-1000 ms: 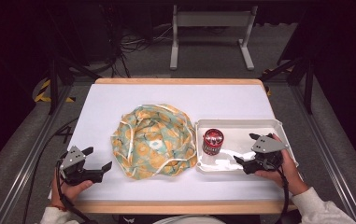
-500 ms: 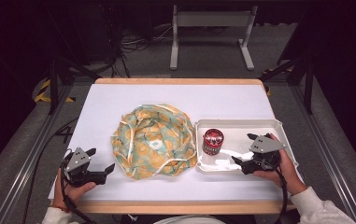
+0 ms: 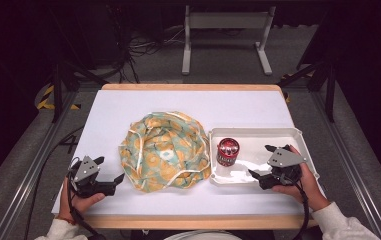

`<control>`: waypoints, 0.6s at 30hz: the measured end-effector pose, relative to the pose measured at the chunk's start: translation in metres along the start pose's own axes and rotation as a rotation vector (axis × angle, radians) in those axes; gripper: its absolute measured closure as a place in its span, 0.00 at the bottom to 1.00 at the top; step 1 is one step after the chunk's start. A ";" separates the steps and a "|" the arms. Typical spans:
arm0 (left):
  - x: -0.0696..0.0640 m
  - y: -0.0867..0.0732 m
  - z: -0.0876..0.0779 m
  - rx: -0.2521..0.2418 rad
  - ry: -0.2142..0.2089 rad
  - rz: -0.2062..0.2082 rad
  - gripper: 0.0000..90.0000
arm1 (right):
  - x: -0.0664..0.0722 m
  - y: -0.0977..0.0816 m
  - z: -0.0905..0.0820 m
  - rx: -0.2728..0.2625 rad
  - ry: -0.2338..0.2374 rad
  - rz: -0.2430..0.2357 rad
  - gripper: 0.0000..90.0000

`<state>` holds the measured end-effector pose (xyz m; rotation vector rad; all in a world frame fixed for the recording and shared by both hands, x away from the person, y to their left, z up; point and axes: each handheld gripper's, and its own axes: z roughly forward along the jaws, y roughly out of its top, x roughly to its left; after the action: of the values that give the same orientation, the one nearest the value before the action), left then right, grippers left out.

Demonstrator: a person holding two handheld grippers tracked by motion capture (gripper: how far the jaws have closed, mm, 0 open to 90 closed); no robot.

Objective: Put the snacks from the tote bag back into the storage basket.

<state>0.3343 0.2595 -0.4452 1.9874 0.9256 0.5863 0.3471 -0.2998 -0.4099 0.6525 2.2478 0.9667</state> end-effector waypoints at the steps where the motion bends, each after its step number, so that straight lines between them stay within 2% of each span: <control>1: 0.000 0.000 0.000 0.004 0.001 -0.001 0.09 | 0.000 0.000 0.000 -0.001 0.001 0.002 0.06; 10: -0.001 0.001 0.001 0.011 0.002 0.007 0.09 | -0.001 -0.001 0.001 0.004 0.007 -0.006 0.06; 18: -0.001 0.002 0.005 0.016 -0.006 0.013 0.09 | -0.005 -0.002 -0.002 0.001 -0.016 0.007 0.06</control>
<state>0.3379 0.2559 -0.4462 2.0096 0.9170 0.5813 0.3486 -0.3050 -0.4092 0.6665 2.2333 0.9605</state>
